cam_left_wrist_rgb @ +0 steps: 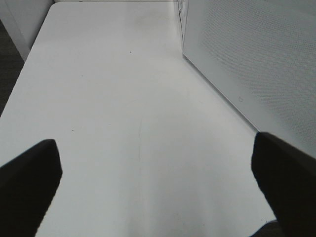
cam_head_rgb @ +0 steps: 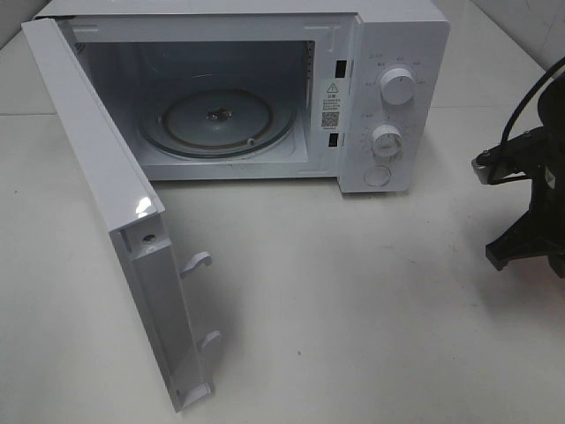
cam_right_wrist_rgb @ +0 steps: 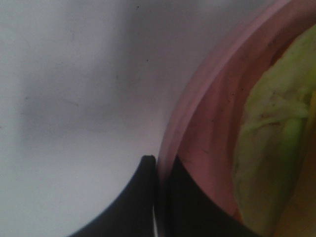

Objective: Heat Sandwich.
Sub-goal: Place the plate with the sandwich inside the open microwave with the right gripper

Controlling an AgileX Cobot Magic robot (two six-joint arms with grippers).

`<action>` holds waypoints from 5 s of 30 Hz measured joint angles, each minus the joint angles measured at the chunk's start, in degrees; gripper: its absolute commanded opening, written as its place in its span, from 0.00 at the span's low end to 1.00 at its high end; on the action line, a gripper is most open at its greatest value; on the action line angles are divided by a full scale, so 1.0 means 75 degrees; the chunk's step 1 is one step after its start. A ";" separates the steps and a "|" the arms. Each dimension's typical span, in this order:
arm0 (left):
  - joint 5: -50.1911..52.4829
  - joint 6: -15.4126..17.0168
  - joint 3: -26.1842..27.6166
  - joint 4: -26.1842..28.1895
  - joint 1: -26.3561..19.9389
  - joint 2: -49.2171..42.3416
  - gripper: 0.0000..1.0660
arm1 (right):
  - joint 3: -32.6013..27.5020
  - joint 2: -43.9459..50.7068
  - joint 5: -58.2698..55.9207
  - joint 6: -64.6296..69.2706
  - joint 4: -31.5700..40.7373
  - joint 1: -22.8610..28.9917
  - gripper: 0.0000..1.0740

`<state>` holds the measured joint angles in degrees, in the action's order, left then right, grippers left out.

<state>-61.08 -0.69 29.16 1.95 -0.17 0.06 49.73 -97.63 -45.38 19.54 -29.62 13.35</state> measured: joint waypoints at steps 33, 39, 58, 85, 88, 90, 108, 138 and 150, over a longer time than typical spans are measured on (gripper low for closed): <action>0.0000 0.0000 0.0000 0.0000 0.0000 0.0000 0.94 | -0.0909 0.2697 -0.1772 -0.0046 0.0458 0.4255 0.00; 0.0000 0.0000 0.0000 0.0000 0.0000 0.0000 0.94 | -0.0909 0.2750 -0.1841 -0.0160 0.0458 0.4996 0.00; 0.0000 0.0000 0.0000 0.0000 0.0000 0.0000 0.94 | -0.0909 0.2750 -0.1642 -0.0963 0.0451 0.6982 0.00; 0.0000 0.0000 0.0000 0.0000 0.0000 0.0000 0.94 | -0.0917 0.2750 -0.0665 -0.3850 0.0420 0.7028 0.00; 0.0000 0.0000 0.0000 0.0000 0.0000 0.0000 0.94 | -0.0924 0.2750 -0.0611 -0.4003 0.0367 0.7028 0.00; 0.0000 0.0000 0.0000 0.0000 0.0000 0.0000 0.94 | -0.0932 0.2750 -0.0466 -0.4011 0.0336 0.7028 0.00; 0.0000 0.0000 0.0000 0.0000 0.0000 0.0000 0.94 | -0.0978 0.2750 -0.0130 -0.5699 0.0397 0.6325 0.00; 0.0000 0.0000 0.0000 0.0000 0.0000 0.0000 0.94 | -0.0978 0.2750 0.1283 -1.0481 0.2292 0.4400 0.00; 0.0000 0.0000 0.0000 0.0000 0.0000 0.0000 0.94 | -0.0978 0.2750 0.1337 -1.1986 0.2850 0.3873 0.00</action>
<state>-61.08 -0.69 29.16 1.95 -0.17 0.06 42.40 -77.01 -35.35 -70.36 -8.25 42.40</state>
